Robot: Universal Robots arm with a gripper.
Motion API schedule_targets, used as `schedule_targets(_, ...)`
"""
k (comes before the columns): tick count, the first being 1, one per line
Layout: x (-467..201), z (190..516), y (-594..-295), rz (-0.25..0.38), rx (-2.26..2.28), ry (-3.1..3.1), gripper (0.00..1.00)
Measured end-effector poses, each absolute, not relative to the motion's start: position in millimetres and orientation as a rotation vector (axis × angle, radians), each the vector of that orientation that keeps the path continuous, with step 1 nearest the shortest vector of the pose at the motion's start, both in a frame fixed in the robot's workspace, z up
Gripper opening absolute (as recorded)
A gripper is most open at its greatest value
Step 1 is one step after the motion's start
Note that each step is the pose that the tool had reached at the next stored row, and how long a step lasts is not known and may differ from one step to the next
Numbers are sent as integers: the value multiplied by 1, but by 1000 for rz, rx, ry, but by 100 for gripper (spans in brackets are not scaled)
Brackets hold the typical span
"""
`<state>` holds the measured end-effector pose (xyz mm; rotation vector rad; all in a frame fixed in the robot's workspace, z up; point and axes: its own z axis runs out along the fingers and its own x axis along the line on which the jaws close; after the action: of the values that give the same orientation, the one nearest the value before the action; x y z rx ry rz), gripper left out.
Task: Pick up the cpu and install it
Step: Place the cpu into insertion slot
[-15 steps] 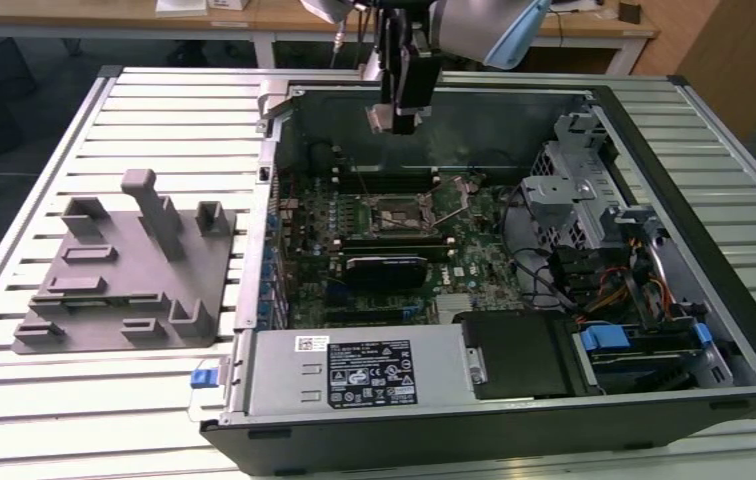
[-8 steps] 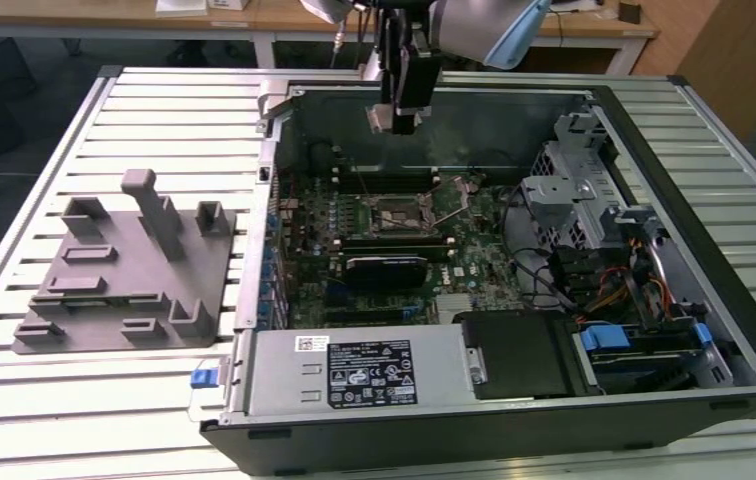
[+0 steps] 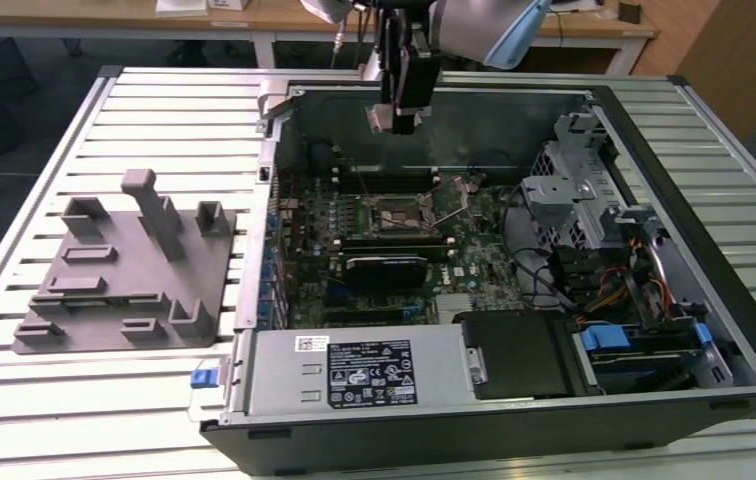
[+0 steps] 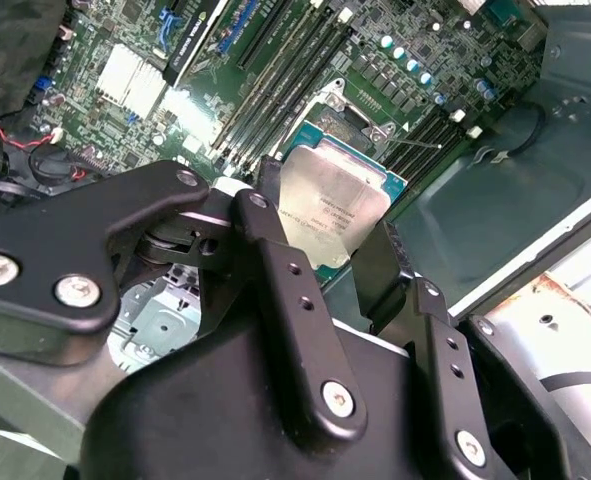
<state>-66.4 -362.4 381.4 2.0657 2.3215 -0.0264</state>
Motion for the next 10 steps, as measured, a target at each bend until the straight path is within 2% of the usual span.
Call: schedule_targets(10, -66, 377, -360, -28, 2139, 2255, 53)
